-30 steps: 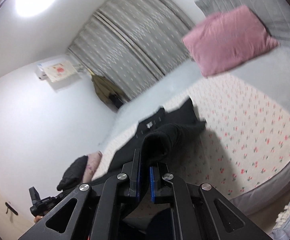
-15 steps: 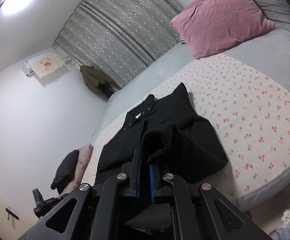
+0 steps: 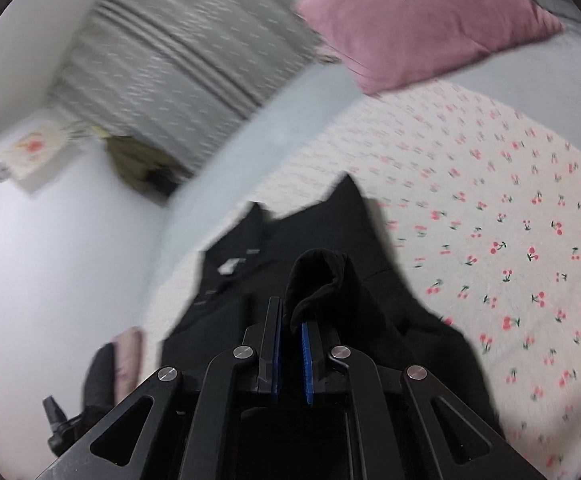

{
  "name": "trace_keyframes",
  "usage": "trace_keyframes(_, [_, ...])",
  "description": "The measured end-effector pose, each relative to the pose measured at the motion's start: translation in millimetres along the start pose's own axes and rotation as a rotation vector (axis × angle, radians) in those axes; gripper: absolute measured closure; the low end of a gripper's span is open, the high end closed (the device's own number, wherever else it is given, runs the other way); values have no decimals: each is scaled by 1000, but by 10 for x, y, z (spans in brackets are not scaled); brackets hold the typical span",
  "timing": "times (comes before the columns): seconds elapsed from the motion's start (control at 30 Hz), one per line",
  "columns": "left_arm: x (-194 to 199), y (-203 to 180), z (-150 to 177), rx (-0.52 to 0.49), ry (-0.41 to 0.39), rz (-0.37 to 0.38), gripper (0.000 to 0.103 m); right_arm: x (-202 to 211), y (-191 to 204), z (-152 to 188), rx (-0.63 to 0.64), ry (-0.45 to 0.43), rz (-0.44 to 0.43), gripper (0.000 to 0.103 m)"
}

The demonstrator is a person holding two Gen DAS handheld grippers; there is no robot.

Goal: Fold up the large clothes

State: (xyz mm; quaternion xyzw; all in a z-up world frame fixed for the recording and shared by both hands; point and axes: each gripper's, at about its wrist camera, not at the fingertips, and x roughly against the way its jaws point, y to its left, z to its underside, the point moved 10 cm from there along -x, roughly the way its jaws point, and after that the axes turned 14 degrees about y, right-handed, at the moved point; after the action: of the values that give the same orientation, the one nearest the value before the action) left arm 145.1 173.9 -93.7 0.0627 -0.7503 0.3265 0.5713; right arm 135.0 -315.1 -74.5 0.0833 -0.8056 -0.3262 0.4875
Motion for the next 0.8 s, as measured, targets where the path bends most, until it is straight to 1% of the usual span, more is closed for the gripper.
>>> trace_keyframes(0.03, [-187,112,-44,31,32,-20,95,-134,-131,-38,-29,17,17,94])
trace_keyframes(0.1, [-393,248,-89,57,67,-46,95,-314,-344,-59,-70,50,42,94])
trace_keyframes(0.13, [-488,311,-111,79,86,-40,95,-385,-474,-69,-103,70,56,94])
trace_keyframes(0.17, [-503,325,-126,93,90,-26,95,-387,-527,-76,-120,75,54,94])
trace_keyframes(0.2, [-475,318,-147,108,83,-5,96,-370,-543,-106,-125,74,33,94])
trace_keyframes(0.23, [-421,290,-167,109,72,4,96,-327,-502,-128,-107,64,31,94])
trace_keyframes(0.27, [-324,235,-210,103,44,17,96,-287,-444,-162,-81,49,40,94])
trace_keyframes(0.33, [-67,60,-309,77,-17,37,96,-196,-208,-283,3,10,62,95])
trace_keyframes(0.4, [105,-77,-429,64,-47,62,96,-135,11,-414,54,-15,64,95])
trace_keyframes(0.43, [213,-168,-556,53,-71,68,96,-115,141,-516,76,-27,55,95])
trace_keyframes(0.5, [303,-291,-803,40,-112,54,96,-98,351,-745,98,-53,37,95])
trace_keyframes(0.53, [324,-332,-986,47,-132,51,96,-101,466,-925,106,-76,25,95])
trace_keyframes(0.57, [301,-352,-1142,61,-138,48,96,-111,526,-1031,108,-89,17,95])
trace_keyframes(0.6, [272,-363,-1226,66,-139,44,96,-153,593,-1188,103,-100,2,95])
trace_keyframes(0.63, [193,-410,-1440,70,-136,43,96,-237,648,-1347,85,-97,-16,95])
trace_keyframes(0.7, [42,-496,-1695,72,-128,27,96,-420,698,-1586,48,-80,-37,95])
trace_keyframes(0.8, [-186,-597,-2014,73,-128,-11,96,-742,767,-1919,54,-82,14,95])
